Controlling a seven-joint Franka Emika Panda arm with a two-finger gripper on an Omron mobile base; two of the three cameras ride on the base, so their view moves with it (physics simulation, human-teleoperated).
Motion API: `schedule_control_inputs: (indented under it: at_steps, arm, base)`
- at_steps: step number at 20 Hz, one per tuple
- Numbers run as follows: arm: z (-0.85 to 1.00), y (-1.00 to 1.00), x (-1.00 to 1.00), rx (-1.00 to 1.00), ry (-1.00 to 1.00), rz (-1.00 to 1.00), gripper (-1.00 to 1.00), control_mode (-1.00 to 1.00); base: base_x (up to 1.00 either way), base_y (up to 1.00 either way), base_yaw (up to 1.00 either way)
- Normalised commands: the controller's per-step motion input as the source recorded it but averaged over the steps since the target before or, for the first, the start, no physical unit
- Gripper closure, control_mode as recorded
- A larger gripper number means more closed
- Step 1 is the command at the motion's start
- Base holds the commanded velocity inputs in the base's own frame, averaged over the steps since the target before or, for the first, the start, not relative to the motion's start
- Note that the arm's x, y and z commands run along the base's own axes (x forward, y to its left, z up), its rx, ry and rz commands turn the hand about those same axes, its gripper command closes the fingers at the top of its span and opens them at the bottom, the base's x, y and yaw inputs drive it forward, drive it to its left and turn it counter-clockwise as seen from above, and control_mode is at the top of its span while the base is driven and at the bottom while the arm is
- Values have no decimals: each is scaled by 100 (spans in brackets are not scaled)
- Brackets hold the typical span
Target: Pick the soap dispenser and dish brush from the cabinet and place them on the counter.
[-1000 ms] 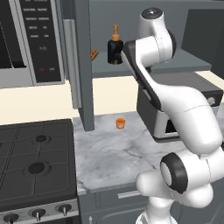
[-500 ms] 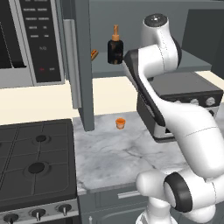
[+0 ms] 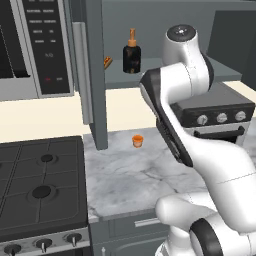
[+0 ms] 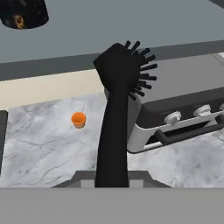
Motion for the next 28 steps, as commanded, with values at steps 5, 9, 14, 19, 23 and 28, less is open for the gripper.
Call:
schedule_control_inputs:
  at_steps: [5,9,14,19,23,28]
  arm:
    - [-20,7,-44,0,0,0,100,-100]
    - [-28,3,-24,1,3,0,100,-100]
    - [-42,-1,-13,2,0,0,100,-100]
    - [-58,-7,0,4,-4,0,100,-100]
    - [-62,-11,0,6,-4,0,100,-100]
    - [-62,-10,0,5,-4,0,100,-100]
  base:
    - [0,0,0]
    - [0,0,0]
    - [0,0,0]
    - [0,0,0]
    - [0,0,0]
    - [0,0,0]
